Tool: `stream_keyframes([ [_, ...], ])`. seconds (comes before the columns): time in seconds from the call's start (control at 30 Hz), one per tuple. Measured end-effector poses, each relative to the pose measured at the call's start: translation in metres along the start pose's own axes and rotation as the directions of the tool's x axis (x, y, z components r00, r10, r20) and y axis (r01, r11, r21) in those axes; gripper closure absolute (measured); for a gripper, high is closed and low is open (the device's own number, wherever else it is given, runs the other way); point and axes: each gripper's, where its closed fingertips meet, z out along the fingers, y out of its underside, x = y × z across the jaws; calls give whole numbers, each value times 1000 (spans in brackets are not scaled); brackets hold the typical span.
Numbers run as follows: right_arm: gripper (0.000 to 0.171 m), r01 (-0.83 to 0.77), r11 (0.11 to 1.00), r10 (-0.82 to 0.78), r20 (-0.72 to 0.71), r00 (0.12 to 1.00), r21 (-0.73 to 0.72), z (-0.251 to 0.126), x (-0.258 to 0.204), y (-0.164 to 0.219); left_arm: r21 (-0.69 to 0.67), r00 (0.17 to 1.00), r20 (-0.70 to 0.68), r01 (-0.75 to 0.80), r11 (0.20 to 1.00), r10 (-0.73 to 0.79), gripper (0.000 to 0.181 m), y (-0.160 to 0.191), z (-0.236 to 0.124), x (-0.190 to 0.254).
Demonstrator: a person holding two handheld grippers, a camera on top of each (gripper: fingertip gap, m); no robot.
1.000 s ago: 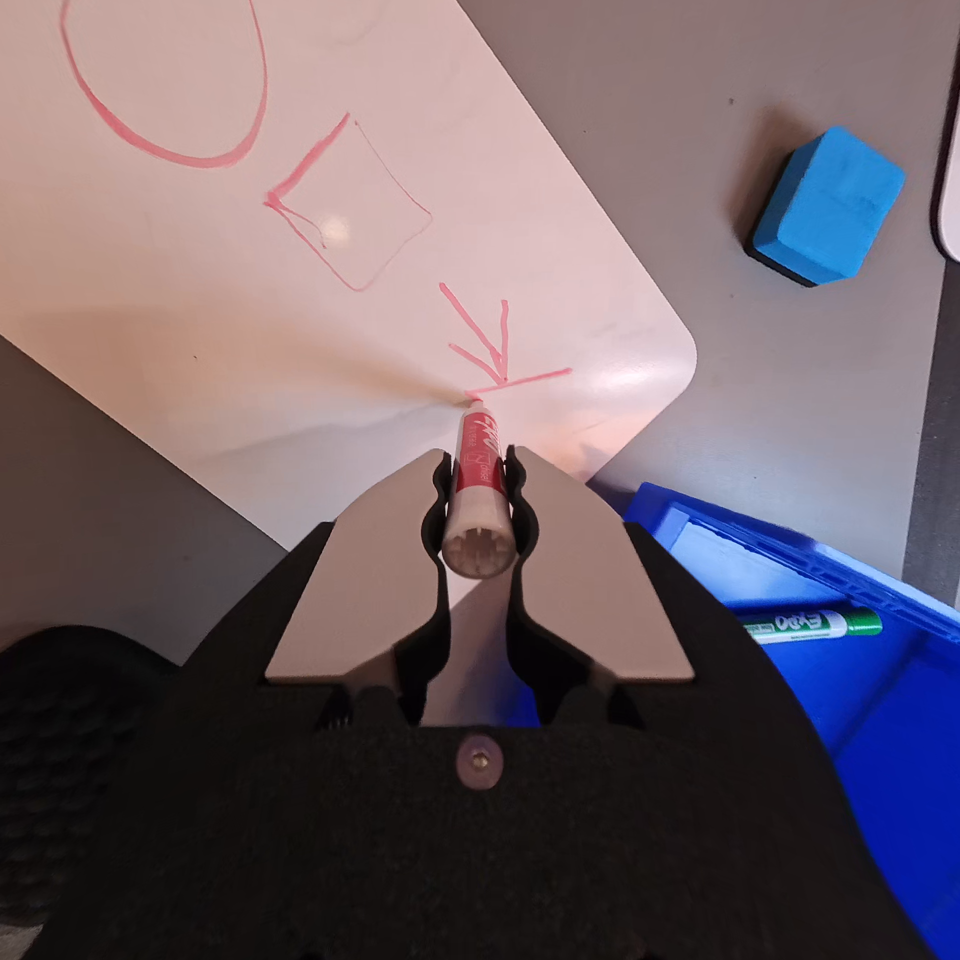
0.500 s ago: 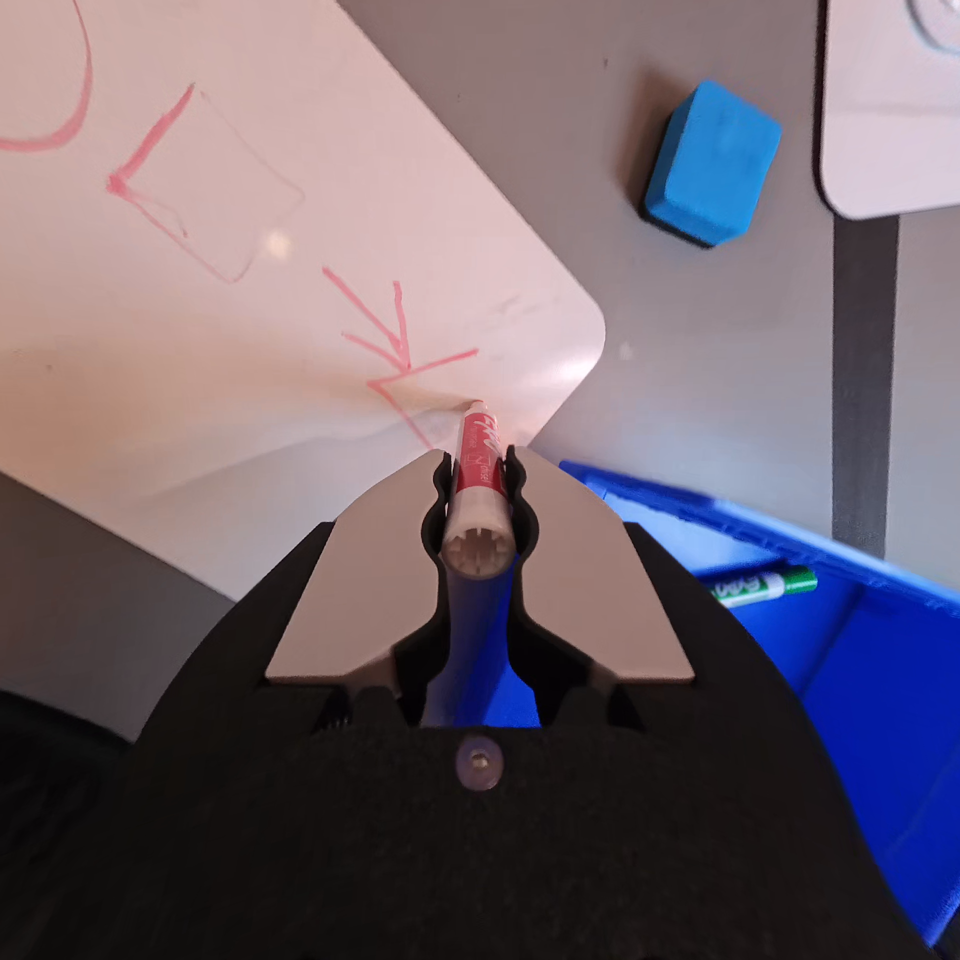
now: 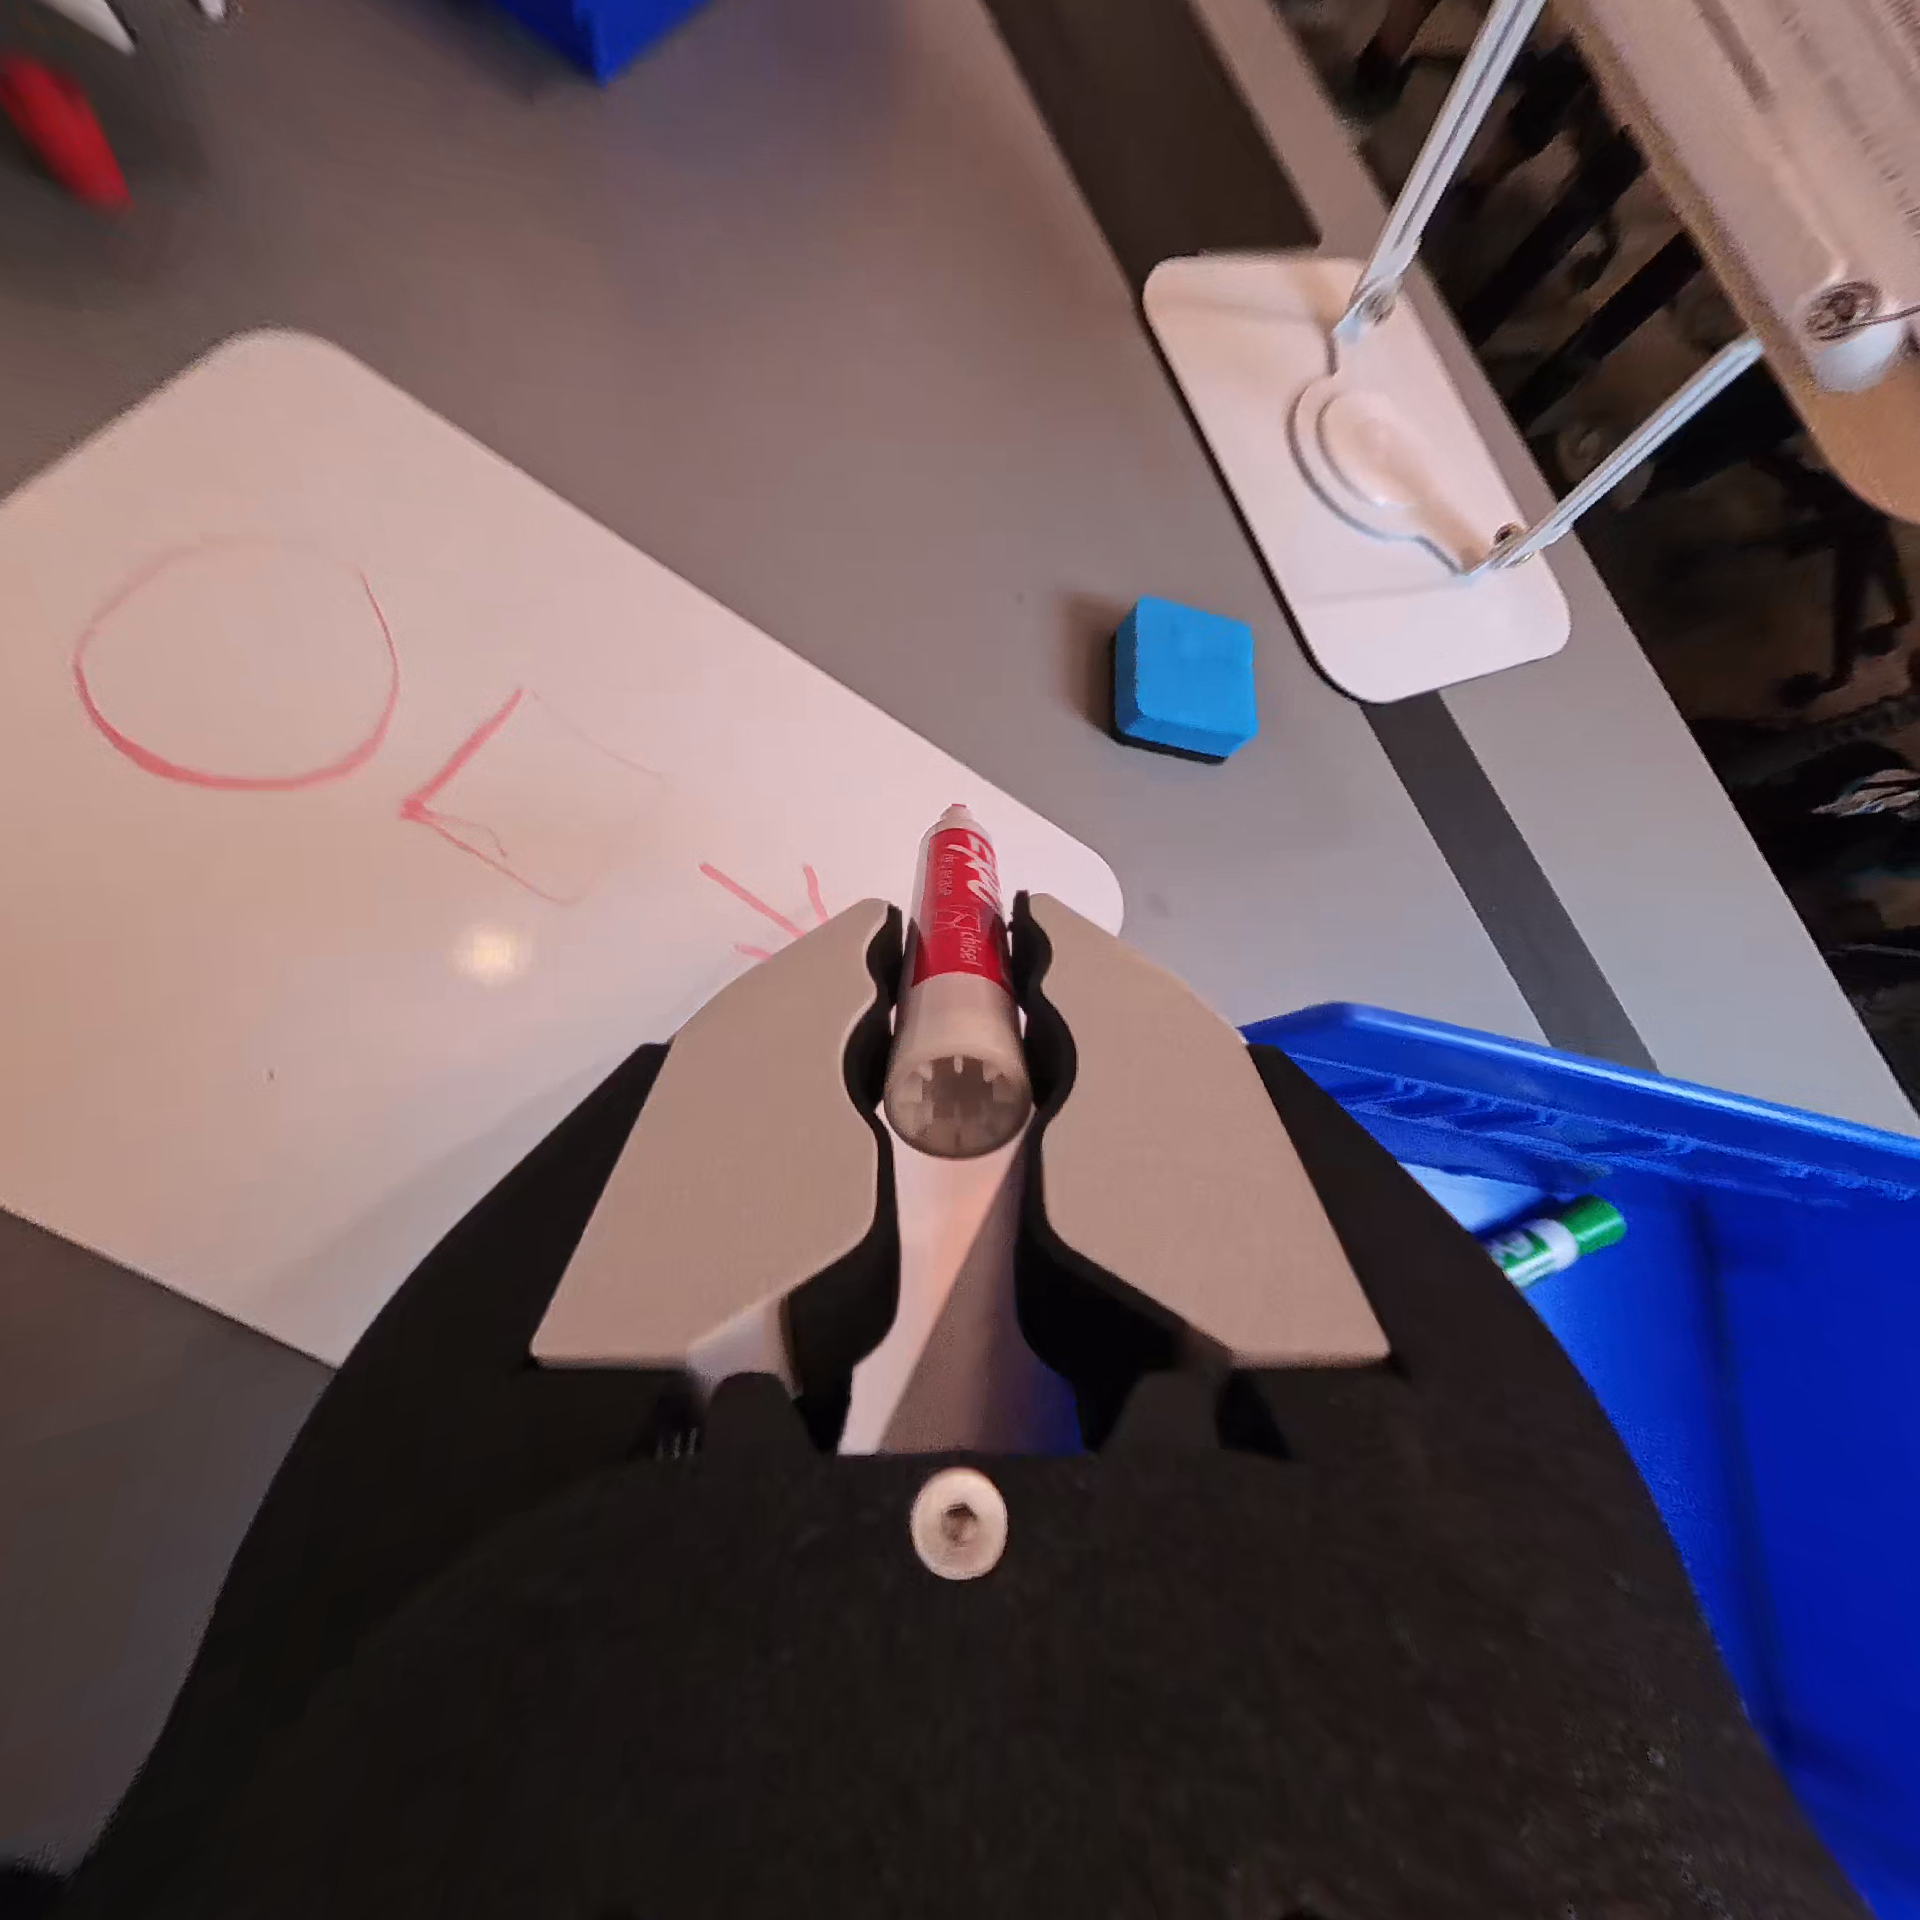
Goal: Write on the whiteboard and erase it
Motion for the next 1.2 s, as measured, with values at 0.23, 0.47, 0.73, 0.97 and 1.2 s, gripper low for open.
stream_keyframes([
  [0.23, 151, -159, 939, 162, 16, 987, 305, 14, -26, -3, -210, 989, -140, 22, 977, -52, 157, 33, -26, 12],
  [0.47, 151, -177, 928, 165, 65, 984, 327, 26, -39, 0, -407, 963, -253, -21, 913, -90, 142, 65, -36, 39],
  [0.73, 151, -166, 935, 151, 72, 986, 312, 30, -44, 4, -509, 960, -280, -143, 849, -6, 155, 84, -24, 50],
  [0.97, 151, -168, 937, 151, 79, 985, 307, 30, -46, 5, -539, 963, -270, -169, 825, 21, 161, 85, -25, 51],
  [1.2, 151, -167, 934, 156, 60, 986, 315, 27, -41, 5, -290, 979, -194, -113, 950, 57, 161, 39, -12, 37],
])
